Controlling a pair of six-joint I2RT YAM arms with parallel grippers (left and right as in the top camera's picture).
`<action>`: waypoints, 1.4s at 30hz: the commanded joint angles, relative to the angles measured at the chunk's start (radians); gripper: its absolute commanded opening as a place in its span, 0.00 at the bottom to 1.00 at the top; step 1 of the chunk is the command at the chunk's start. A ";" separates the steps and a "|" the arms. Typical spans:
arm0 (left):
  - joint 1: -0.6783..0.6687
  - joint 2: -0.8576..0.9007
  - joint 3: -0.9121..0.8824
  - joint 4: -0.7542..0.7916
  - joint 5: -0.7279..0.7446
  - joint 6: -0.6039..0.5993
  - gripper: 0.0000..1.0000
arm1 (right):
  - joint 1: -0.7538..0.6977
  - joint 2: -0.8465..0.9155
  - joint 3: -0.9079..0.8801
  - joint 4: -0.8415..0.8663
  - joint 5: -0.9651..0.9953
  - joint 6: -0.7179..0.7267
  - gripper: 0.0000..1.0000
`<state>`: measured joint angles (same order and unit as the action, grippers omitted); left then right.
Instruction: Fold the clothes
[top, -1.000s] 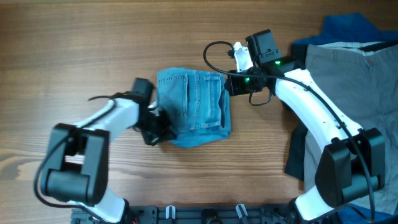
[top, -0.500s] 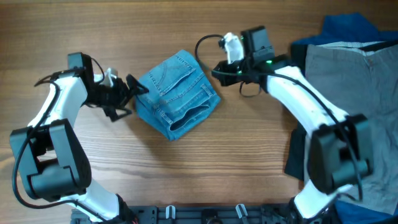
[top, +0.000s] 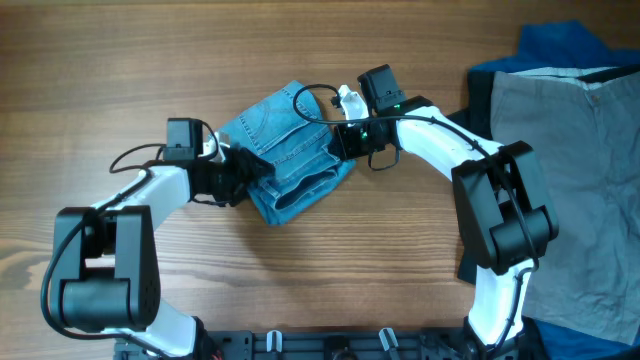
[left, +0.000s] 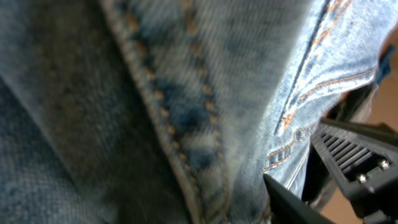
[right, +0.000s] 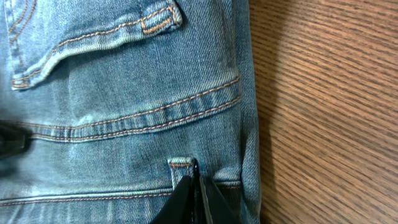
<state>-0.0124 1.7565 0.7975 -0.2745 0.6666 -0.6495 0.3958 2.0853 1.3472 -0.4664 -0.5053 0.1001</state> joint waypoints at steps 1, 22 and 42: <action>-0.041 0.077 -0.063 0.006 -0.287 -0.117 0.24 | 0.013 0.068 -0.019 -0.047 0.010 -0.019 0.06; 0.586 0.252 0.366 -0.002 -0.320 0.085 0.17 | -0.060 -0.391 -0.019 -0.128 0.037 -0.046 0.10; 0.350 -0.967 0.370 -0.449 -0.129 0.877 1.00 | -0.058 -0.973 -0.018 -0.166 0.253 0.086 0.35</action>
<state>0.4114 0.9371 1.1679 -0.7185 0.5064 0.0914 0.3328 1.2636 1.3216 -0.5838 -0.3431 0.1642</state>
